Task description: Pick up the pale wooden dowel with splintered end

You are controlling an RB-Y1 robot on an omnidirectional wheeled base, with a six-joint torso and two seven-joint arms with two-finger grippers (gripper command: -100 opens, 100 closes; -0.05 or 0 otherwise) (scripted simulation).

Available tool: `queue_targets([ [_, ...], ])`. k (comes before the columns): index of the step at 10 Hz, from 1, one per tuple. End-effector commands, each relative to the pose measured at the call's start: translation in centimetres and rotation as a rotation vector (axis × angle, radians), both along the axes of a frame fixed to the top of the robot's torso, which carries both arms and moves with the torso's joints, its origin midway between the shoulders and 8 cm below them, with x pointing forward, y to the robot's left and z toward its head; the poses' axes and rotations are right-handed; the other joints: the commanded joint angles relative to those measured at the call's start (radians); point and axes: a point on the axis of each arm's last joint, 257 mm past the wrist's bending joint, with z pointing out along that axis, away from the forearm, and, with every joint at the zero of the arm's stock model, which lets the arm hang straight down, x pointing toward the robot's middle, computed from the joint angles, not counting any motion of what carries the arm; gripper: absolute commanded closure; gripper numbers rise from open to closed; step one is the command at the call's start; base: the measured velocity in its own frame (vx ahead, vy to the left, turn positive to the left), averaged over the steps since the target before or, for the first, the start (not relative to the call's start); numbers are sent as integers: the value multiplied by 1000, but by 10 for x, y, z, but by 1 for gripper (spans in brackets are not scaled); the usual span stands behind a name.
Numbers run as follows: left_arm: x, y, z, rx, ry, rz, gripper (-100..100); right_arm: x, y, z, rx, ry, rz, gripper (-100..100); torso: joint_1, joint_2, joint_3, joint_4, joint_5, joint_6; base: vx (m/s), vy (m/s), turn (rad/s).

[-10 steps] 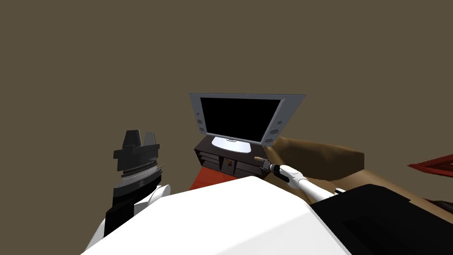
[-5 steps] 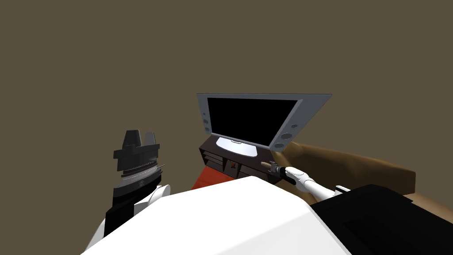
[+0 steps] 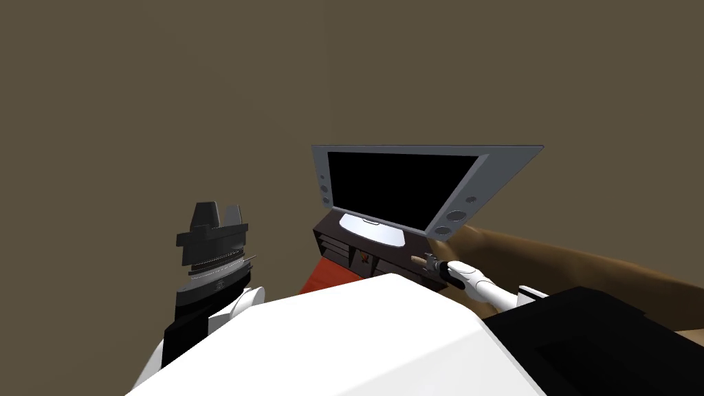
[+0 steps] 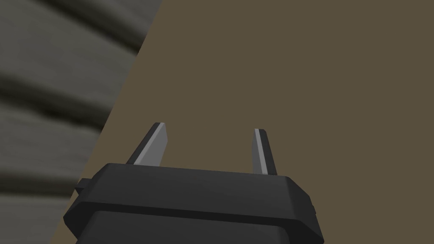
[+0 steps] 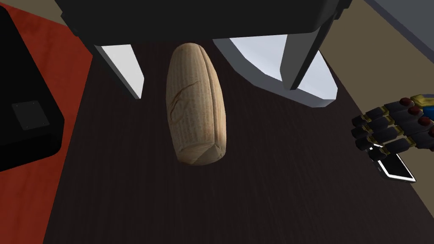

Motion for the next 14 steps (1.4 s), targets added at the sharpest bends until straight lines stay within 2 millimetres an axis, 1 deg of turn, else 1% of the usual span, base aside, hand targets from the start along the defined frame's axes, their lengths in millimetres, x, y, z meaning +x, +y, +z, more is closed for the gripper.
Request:
queue_targets([
  [1,0,0,0,0,0,0,0,-20,-4,-11,-19,41,-5,-100,0,0,0,0,0,0,48,17,162],
  [3,0,0,0,0,0,0,0,-18,-4,-11,-17,37,-2,-100,0,0,0,0,0,0,26,3,30],
  [4,0,0,0,0,0,0,0,-19,-4,-11,-17,38,-3,0,-1,1,0,0,0,0,0,0,0],
  [5,0,0,0,0,0,0,0,-19,5,-22,-16,37,-10,-100,-1,2,1,0,0,1,3,-61,46],
  [7,0,0,0,0,0,0,0,-20,15,-32,-15,38,-18,-100,-6,2,1,0,-1,0,16,-102,54],
  [8,0,0,0,0,0,0,0,-19,13,-29,-13,36,-18,-100,-8,1,1,0,-2,0,10,-51,15],
  [9,0,0,0,0,0,0,0,-19,13,-30,-15,37,-17,100,-5,2,1,0,-1,1,0,-7,-5],
  [13,0,0,0,0,0,0,0,-20,13,-30,-15,37,-17,100,-1,2,1,1,0,1,0,0,0],
  [14,0,0,0,0,0,0,0,-20,13,-30,-15,37,-17,0,-1,2,1,1,0,1,0,0,0],
])
